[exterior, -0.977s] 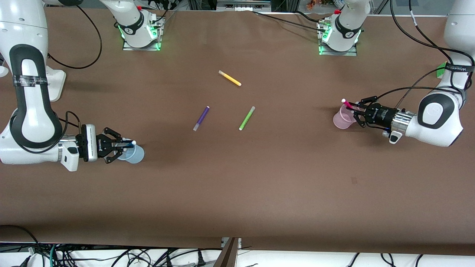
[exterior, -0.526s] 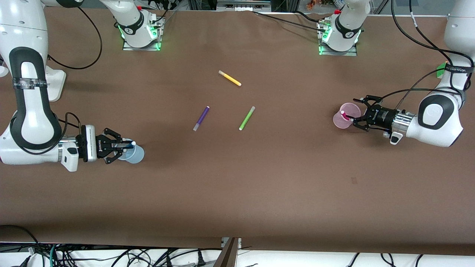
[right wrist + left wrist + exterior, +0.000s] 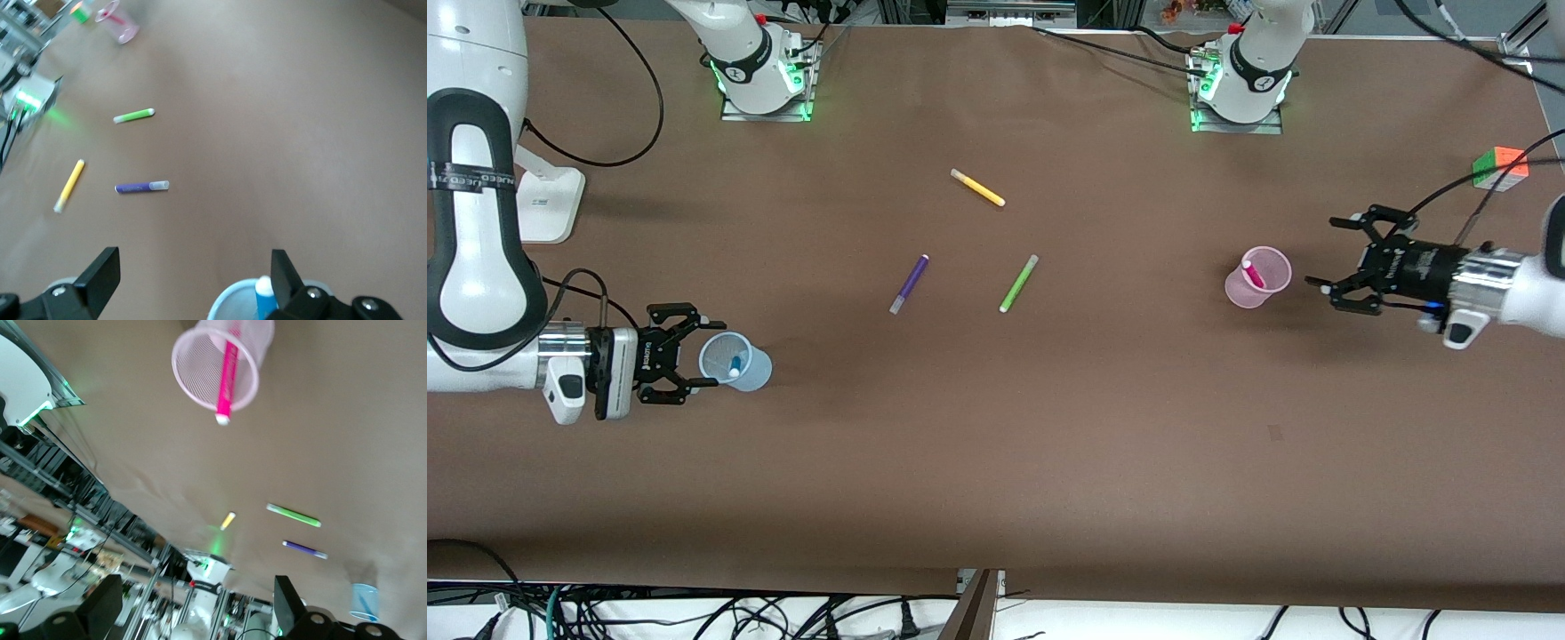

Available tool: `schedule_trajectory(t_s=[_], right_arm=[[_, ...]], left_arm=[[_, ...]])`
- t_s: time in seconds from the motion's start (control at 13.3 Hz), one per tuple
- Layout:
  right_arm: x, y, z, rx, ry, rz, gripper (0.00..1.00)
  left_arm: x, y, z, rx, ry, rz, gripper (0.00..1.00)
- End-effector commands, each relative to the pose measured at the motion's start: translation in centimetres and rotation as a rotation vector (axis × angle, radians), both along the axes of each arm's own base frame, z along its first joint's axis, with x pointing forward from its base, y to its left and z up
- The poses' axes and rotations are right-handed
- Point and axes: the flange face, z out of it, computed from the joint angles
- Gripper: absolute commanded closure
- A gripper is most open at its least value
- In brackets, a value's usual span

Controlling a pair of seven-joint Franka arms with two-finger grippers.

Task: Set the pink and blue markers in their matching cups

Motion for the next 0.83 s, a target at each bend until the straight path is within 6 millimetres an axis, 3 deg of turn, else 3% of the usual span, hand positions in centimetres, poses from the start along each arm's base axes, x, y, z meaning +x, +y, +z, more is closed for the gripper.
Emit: schedule_trajectory(t_s=[0.0, 0.15, 0.3, 0.45, 0.6, 0.75], right_arm=[[0.6, -0.3, 2.7, -0.138, 0.111, -0.115, 0.0], [1.0, -0.9, 4.6, -0.228, 0.161, -0.208, 0.0], [1.0, -0.7, 6.0, -0.294, 0.274, -0.333, 0.0], [1.1, -0.6, 7.9, -0.38, 0.336, -0.404, 0.0], [0.9, -0.2, 9.5, -0.492, 0.379, -0.452, 0.0], [0.4, 1.4, 12.1, -0.586, 0.422, -0.546, 0.0]], left_arm=[[1.1, -3.0, 6.0, 0.034, -0.08, -0.02, 0.0], [2.2, -4.1, 9.0, 0.06, -0.204, -0.029, 0.0], [3.3, -7.6, 11.6, 0.136, -0.393, -0.166, 0.0], [3.9, -10.0, 12.7, 0.178, -0.56, -0.324, 0.0], [4.5, -10.6, 13.2, 0.178, -0.726, -0.509, 0.0], [4.4, -12.7, 13.4, 0.273, -0.82, -0.814, 0.0]])
